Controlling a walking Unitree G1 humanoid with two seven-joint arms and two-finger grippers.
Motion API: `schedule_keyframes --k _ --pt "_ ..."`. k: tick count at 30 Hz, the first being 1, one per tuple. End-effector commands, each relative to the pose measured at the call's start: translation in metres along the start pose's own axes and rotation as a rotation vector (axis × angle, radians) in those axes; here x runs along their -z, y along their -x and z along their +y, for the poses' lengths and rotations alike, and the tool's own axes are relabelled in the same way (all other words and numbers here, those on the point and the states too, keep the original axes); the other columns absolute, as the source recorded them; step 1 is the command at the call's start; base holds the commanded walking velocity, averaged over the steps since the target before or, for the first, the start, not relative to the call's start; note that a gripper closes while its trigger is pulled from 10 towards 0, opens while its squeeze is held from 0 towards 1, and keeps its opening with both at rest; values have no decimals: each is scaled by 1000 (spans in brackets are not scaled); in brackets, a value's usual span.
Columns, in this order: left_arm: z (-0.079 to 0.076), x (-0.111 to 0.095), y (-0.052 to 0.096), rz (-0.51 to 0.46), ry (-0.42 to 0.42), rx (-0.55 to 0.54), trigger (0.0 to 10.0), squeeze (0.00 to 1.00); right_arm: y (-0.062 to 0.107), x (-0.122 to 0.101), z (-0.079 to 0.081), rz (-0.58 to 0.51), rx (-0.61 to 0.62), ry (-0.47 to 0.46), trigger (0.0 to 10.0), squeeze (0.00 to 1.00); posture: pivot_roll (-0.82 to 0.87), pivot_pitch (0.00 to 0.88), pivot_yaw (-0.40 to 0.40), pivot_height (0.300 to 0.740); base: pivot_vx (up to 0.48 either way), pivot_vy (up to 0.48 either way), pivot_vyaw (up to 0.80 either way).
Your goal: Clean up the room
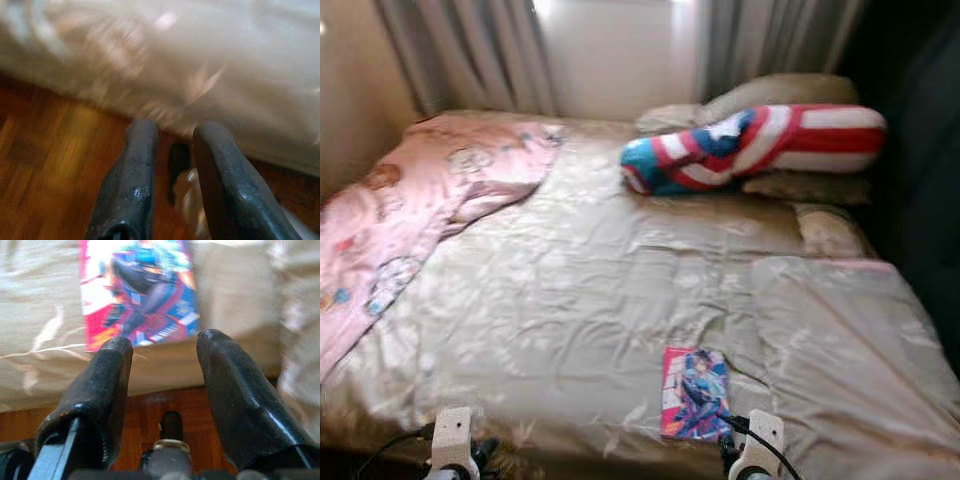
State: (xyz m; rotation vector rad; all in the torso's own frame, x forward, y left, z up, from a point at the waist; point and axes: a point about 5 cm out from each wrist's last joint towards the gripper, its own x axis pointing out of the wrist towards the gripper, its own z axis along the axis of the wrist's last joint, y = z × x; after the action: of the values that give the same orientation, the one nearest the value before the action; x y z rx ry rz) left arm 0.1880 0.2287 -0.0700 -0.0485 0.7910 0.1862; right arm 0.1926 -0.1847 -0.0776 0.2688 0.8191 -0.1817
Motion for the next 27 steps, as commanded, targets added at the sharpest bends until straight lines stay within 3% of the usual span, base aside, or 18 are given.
schedule_keyframes --k 1,10,27 --pt "7 9 3 36 4 -17 10000 0 0 1 2 7 -4 8 10000 0 77 55 -24 740 0 0 800" --pt "19 26 10 102 13 -47 10000 0 1 8 -1 39 -2 6 10000 0 80 56 -23 740 0 0 118" --pt "6 32 9 132 16 -35 10000 0 3 14 -2 72 -6 8 10000 0 87 58 -24 740 0 0 0"
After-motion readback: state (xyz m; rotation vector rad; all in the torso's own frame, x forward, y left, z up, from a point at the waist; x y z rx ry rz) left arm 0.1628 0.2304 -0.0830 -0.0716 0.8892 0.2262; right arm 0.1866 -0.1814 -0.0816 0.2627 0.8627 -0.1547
